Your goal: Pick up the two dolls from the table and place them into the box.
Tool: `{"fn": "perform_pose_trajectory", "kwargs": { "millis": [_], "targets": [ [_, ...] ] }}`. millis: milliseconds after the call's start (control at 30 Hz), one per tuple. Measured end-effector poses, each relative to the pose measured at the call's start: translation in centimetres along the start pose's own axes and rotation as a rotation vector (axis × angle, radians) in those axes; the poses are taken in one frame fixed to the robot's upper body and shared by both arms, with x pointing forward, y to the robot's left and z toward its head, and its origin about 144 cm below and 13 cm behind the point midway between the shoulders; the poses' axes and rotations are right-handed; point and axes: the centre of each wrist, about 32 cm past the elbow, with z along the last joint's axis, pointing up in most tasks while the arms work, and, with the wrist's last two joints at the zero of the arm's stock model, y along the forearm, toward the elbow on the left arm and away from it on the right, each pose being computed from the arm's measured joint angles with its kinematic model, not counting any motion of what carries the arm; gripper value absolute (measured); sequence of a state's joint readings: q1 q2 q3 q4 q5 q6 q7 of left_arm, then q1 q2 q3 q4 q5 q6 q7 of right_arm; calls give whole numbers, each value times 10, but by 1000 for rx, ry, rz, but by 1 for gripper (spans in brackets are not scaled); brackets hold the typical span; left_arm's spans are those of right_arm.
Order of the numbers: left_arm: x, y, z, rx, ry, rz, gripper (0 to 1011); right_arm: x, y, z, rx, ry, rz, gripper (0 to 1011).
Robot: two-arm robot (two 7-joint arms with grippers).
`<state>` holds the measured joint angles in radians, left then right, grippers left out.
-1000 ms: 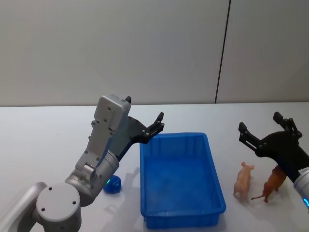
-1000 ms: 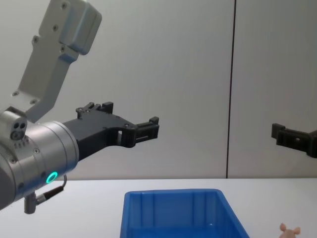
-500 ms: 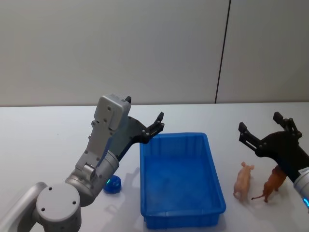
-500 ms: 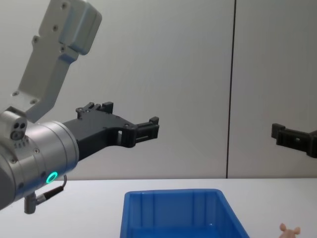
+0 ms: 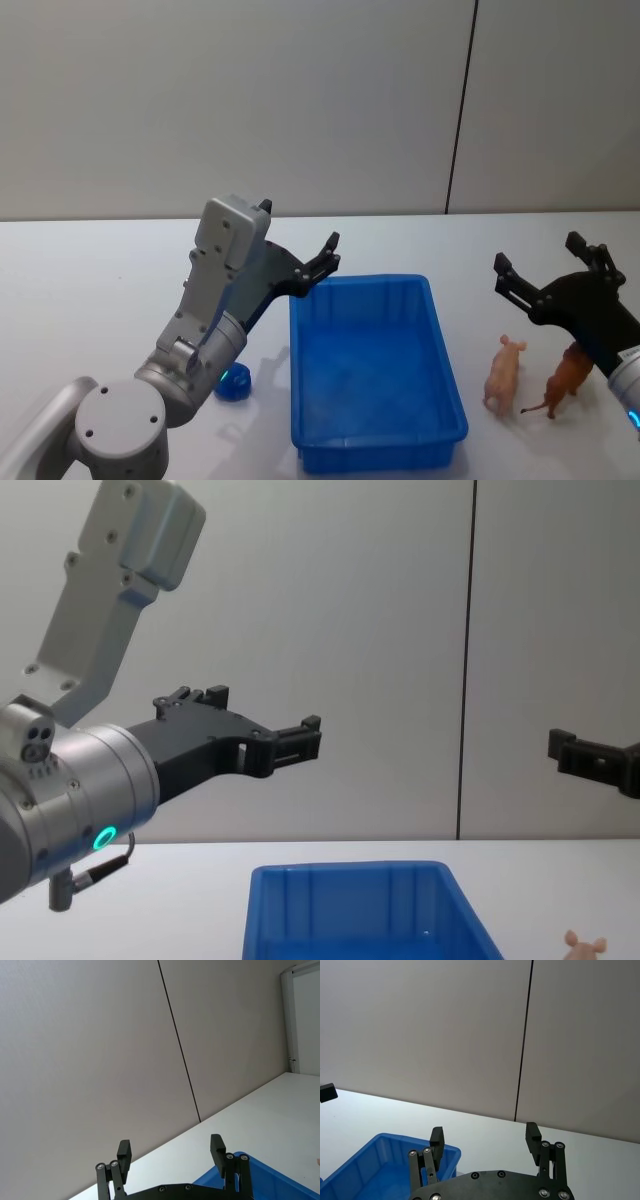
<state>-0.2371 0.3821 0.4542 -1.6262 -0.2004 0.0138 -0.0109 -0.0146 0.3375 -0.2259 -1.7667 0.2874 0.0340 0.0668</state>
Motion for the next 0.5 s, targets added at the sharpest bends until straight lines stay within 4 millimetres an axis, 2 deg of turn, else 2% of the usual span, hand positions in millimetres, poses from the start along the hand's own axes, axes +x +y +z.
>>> {"fn": "perform_pose_trajectory", "kwargs": {
  "millis": [500],
  "targets": [
    [0, 0, 0, 0, 0, 0, 1001, 0, 0, 0, 0, 0, 0, 1001]
  ]
}}
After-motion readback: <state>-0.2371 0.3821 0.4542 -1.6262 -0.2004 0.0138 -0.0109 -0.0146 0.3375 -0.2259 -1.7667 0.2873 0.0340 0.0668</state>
